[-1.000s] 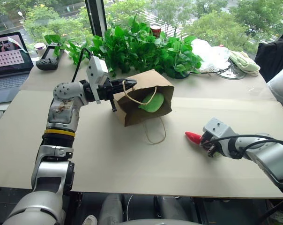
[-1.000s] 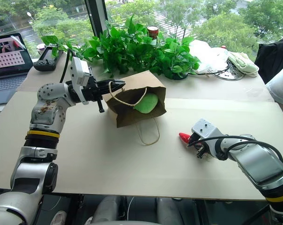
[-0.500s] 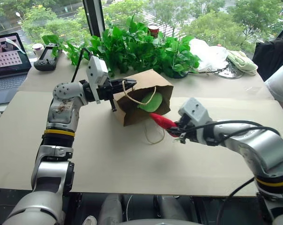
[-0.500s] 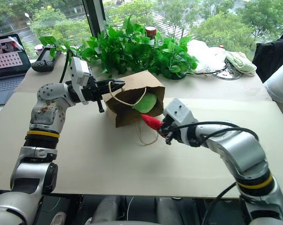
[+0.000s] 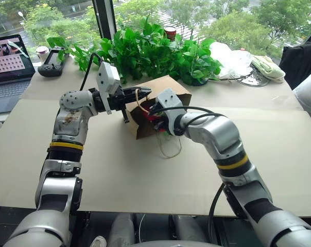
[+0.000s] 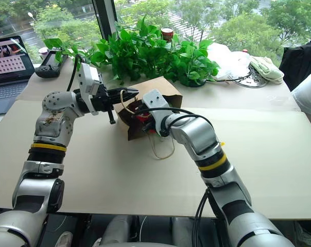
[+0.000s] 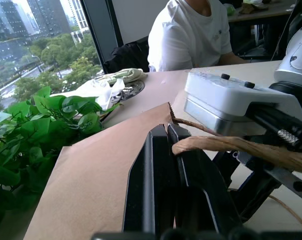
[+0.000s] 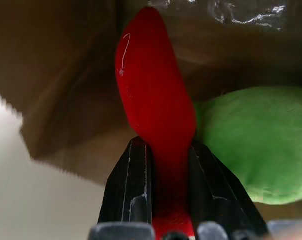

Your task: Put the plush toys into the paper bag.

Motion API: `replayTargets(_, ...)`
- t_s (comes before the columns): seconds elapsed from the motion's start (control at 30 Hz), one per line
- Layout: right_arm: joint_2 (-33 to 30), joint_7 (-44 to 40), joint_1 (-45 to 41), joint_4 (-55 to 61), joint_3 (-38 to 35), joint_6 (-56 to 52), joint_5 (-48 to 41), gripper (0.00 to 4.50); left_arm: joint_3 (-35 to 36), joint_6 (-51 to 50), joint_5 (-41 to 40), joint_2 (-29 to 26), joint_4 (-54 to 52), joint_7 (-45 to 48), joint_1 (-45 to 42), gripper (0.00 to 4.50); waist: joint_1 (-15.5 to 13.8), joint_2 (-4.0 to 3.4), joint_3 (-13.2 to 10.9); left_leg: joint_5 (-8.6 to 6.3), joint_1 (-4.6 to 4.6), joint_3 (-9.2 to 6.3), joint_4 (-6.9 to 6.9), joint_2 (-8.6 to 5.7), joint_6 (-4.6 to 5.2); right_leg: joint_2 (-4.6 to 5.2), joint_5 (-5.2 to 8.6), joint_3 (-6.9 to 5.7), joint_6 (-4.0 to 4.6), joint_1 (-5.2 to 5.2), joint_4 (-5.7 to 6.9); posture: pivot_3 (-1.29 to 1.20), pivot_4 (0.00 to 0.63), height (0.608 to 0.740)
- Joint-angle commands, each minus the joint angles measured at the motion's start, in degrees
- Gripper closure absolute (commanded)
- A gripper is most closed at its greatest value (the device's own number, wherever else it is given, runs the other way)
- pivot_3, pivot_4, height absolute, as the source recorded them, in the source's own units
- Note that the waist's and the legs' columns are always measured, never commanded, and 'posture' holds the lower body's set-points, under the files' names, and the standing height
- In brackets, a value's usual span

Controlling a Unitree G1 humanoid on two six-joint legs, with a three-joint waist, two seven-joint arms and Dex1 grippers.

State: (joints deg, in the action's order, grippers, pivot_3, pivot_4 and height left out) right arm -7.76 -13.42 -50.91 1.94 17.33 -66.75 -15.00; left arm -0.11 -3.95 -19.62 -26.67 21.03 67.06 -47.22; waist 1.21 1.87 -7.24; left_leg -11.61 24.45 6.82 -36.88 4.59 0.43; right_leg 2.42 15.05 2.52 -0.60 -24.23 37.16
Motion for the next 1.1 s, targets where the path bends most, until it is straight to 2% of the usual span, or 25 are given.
replayTargets(0.03,4.07,1.88,-2.44,-2.56,-4.18,4.07,0.67,3.49,0.45,0.49,-0.33,-0.34,-1.48,0.19,-1.16,4.5,0.0,0.0,0.0,0.0,-0.01,-0.01,0.01,0.02,0.0,-0.01,0.0,-0.03,0.0,0.01,0.01,0.0,0.15,0.74)
replayTargets(0.17,6.56,2.75,-3.04,-3.81,-6.97,4.9,0.75,3.49,0.43,0.44,-0.33,-0.37,-1.59,0.04,-1.07,4.5,-0.27,-0.01,0.0,0.01,0.04,-0.01,0.0,0.01,-0.02,0.03,0.0,-0.08,0.0,0.05,0.04,0.0,0.15,0.74)
replayTargets(0.37,6.58,2.99,-1.22,-5.74,-6.45,6.01,2.75,3.49,0.52,0.34,-0.3,-0.35,-1.71,-0.02,-0.94,4.5,-0.23,-0.01,0.0,0.01,0.09,-0.02,0.0,0.02,-0.02,0.04,0.0,-0.13,0.0,0.03,0.03,0.0,0.15,0.74)
replayTargets(0.53,6.34,2.77,-0.19,-5.74,-6.3,6.09,3.98,2.2,0.45,0.52,-0.2,-0.35,-1.44,0.11,-1.03,4.5,-0.18,-0.02,0.0,0.01,0.1,-0.02,0.01,0.02,-0.02,0.04,0.0,-0.13,0.0,0.02,0.03,0.0,0.15,0.74)
replayTargets(0.7,3.89,0.58,0.86,-0.76,-7.14,2.43,2.61,0.43,0.39,0.78,-0.11,-0.35,-1.24,0.11,-1.09,4.5,-0.08,-0.02,0.0,0.01,0.1,-0.02,0.01,0.02,-0.02,0.03,0.0,-0.13,0.0,0.01,0.03,0.0,0.15,0.74)
replayTargets(1.1,-7.33,-5.28,10.3,22.85,-9.68,-13.35,-4.19,0.43,0.53,1.09,-0.06,-0.28,-1.14,-0.07,-0.72,4.5,-0.16,-0.02,0.0,0.01,0.15,-0.06,0.01,0.02,-0.02,0.01,0.0,-0.13,0.0,0.0,-0.01,0.0,0.15,0.74)
